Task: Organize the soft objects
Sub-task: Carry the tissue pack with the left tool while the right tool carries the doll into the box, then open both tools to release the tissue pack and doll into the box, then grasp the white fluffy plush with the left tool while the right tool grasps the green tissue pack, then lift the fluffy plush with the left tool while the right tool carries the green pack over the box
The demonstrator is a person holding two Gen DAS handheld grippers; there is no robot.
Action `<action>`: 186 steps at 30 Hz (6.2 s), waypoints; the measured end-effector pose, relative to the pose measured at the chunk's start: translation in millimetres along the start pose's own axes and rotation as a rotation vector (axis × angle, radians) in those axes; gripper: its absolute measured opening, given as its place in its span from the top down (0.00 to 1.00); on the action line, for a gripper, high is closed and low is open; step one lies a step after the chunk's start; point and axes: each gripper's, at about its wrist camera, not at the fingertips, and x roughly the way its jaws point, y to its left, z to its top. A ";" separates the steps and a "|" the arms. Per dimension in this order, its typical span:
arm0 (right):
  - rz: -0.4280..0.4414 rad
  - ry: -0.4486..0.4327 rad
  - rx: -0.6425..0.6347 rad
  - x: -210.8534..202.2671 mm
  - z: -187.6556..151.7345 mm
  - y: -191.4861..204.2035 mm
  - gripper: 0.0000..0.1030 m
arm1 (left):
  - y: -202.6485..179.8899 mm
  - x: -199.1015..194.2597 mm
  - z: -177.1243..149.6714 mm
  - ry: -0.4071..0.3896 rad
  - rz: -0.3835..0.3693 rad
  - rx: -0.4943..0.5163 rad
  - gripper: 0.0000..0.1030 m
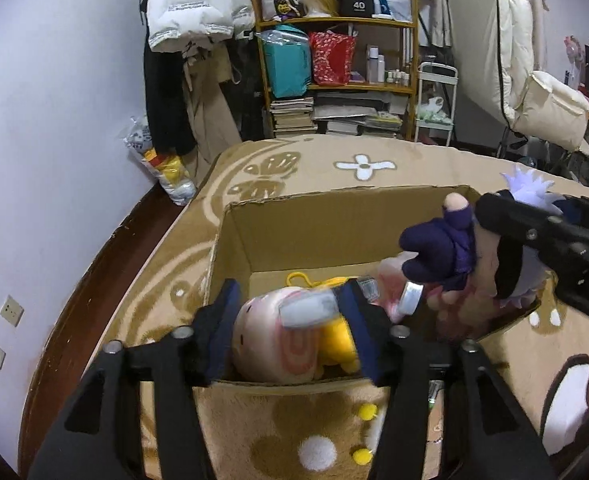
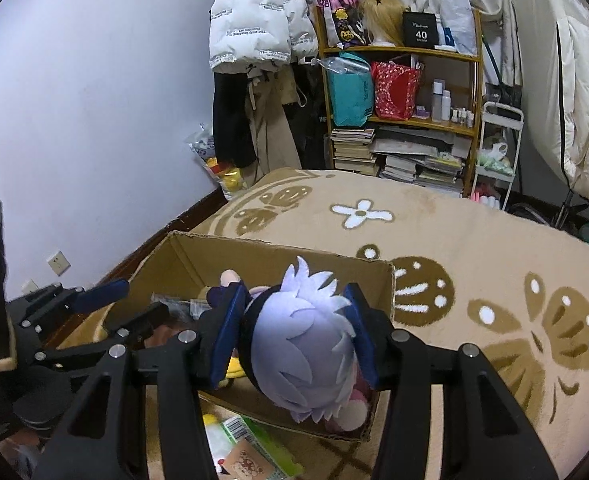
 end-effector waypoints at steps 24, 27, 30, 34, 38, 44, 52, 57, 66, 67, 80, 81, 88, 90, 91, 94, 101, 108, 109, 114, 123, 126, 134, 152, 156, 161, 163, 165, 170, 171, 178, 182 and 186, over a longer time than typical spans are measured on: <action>-0.023 0.051 0.045 -59.1 -13.0 3.3 0.00 | 5.6 -70.3 -34.4 0.024 0.096 -0.013 0.02; -0.031 0.070 0.026 -65.3 -21.7 10.2 0.00 | 6.9 -77.8 -41.9 0.039 0.086 -0.028 0.02; -0.031 0.082 0.005 -73.3 -30.9 18.8 0.00 | 6.4 -82.4 -45.9 0.059 0.080 -0.022 0.02; -0.050 0.084 -0.014 -81.6 -40.9 26.0 0.00 | 5.2 -89.3 -56.6 0.074 0.081 -0.027 0.02; -0.056 0.081 0.014 -88.9 -49.2 23.6 0.00 | 2.0 -93.9 -63.8 0.086 0.085 -0.022 0.02; -0.070 0.079 0.035 -93.5 -56.2 14.8 0.00 | -3.1 -90.6 -71.2 0.092 0.102 -0.021 0.02; -0.056 0.110 0.084 -81.6 -68.4 0.6 0.00 | -7.8 -70.7 -79.9 0.122 0.085 -0.018 0.02; -0.051 0.126 0.107 -69.8 -72.1 -6.6 0.00 | -12.3 -53.6 -81.4 0.157 0.060 -0.018 0.02; -0.039 0.186 0.164 -42.0 -81.9 -21.6 0.00 | -20.0 -25.9 -83.3 0.167 0.077 -0.015 0.02; -0.038 0.190 0.169 -40.4 -83.3 -23.0 0.00 | -20.6 -23.2 -83.4 0.168 0.073 -0.015 0.02; -0.025 0.248 0.200 -13.5 -90.9 -33.3 0.00 | -28.8 8.4 -83.9 0.223 0.021 0.014 0.02; -0.026 0.251 0.202 -11.8 -91.5 -33.3 0.00 | -30.2 10.3 -84.3 0.228 0.014 0.017 0.02; -0.015 0.272 0.209 0.5 -93.2 -32.1 0.00 | -38.2 26.8 -88.7 0.275 -0.005 0.047 0.02; -0.014 0.279 0.211 4.6 -94.3 -31.7 0.00 | -37.4 28.8 -88.8 0.278 -0.019 0.035 0.02; -0.014 0.284 0.213 6.5 -94.8 -31.6 0.00 | -37.3 29.9 -88.3 0.280 -0.031 0.026 0.02; -0.012 0.301 0.218 13.5 -96.0 -31.9 0.00 | -34.1 31.4 -87.8 0.289 -0.067 -0.001 0.02; 0.001 0.316 0.229 23.9 -94.9 -31.6 0.00 | -48.0 34.6 -93.6 0.312 -0.102 0.036 0.02; 0.009 0.343 0.234 29.9 -99.5 -31.3 0.00 | -45.7 40.3 -94.5 0.333 -0.135 -0.010 0.02; 0.011 0.346 0.234 30.6 -100.0 -30.8 0.00 | -44.8 41.3 -94.4 0.339 -0.140 -0.021 0.02; 0.026 0.362 0.222 33.8 -102.8 -24.9 0.00 | -39.3 43.6 -94.9 0.351 -0.163 -0.048 0.02; 0.030 0.379 0.206 36.0 -105.6 -19.3 0.00 | -58.6 43.1 -104.1 0.364 -0.166 0.012 0.07; 0.037 0.388 0.220 37.8 -106.3 -20.9 0.00 | -66.0 40.8 -105.8 0.355 -0.176 0.020 0.13; 0.092 0.422 0.225 45.0 -108.9 -18.9 0.14 | -64.2 36.9 -104.6 0.326 -0.259 -0.035 0.42; 0.118 0.418 0.202 40.1 -114.1 -5.1 0.49 | -44.8 18.5 -102.9 0.295 -0.223 -0.059 0.66; 0.100 0.389 0.197 28.7 -112.8 -11.4 0.53 | -41.5 9.7 -103.8 0.287 -0.174 -0.056 0.68; 0.078 0.355 0.176 18.1 -111.2 -12.0 0.55 | -36.1 -0.7 -103.4 0.263 -0.142 -0.047 0.68; 0.071 0.343 0.183 13.1 -110.8 -14.8 0.56 | -28.7 -8.1 -103.5 0.247 -0.122 -0.052 0.68; 0.054 0.323 0.190 5.8 -110.2 -16.7 0.57 | -22.3 -16.3 -102.8 0.226 -0.089 -0.056 0.68; 0.021 0.272 0.206 -13.8 -105.9 -21.8 0.58 | -12.0 -32.0 -101.3 0.199 -0.063 -0.103 0.68; 0.009 0.259 0.210 -18.5 -105.1 -23.5 0.58 | -11.0 -35.8 -100.7 0.190 -0.055 -0.104 0.68; -0.024 0.156 0.190 -50.3 -92.7 -18.2 0.60 | -11.2 -63.3 -92.3 0.107 0.001 -0.102 0.68; -0.038 0.090 0.167 -74.0 -84.2 -12.6 0.60 | -9.7 -78.8 -86.0 0.056 0.024 -0.096 0.68; -0.048 0.032 0.149 -90.8 -75.0 -5.5 0.60 | -8.4 -91.5 -78.2 -0.008 0.072 -0.074 0.68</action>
